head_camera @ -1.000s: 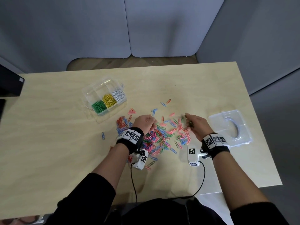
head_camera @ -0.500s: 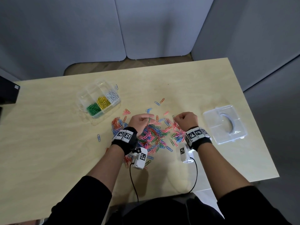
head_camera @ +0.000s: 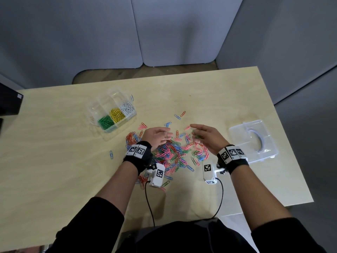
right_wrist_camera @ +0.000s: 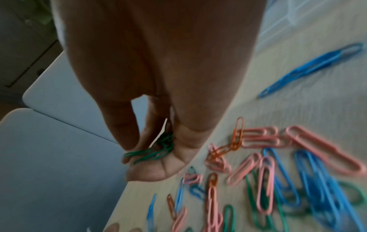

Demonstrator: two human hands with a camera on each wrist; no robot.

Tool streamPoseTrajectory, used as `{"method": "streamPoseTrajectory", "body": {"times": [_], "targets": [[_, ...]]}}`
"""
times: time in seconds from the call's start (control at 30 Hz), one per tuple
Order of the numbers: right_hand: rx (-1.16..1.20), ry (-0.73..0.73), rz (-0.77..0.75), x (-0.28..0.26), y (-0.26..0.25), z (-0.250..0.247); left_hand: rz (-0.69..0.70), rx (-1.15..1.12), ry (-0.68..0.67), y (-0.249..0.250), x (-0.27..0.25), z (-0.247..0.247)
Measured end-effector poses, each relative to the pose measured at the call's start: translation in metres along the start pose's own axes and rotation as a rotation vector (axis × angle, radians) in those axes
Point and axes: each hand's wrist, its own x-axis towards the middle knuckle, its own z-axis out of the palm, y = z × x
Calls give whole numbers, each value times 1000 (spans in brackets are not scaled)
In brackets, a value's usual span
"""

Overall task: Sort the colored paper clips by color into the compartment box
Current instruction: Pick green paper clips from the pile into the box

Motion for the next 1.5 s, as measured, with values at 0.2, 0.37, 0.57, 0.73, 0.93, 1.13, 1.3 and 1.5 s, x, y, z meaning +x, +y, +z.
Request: {"method": "streamPoseTrajectory", "body": {"times": [0.2, 0.37, 0.57, 0.73, 0.93, 1.13, 1.3, 1.5], "targets": [[-287, -47, -6, 3, 10, 28, 83, 283, 169, -4, 12, -1], [-1121, 141, -209, 9, 26, 44, 287, 864, 153, 2, 15, 6], [-1321, 161, -233, 12, 32, 54, 302, 1147, 135, -1, 28, 5], [-1359, 166, -319, 15, 36, 44, 319, 1174, 67, 4, 30, 7], [-1353, 252, -281, 11, 39, 38, 237, 1232, -40, 4, 29, 17], [-1232, 154, -245, 13, 38, 37, 262, 690, -2, -13, 16, 6], [-928, 141, -197, 4, 31, 20, 125, 275, -115, -17, 7, -2], [-1101, 169, -292, 10, 31, 31, 98, 219, -99, -22, 0, -3]]}}
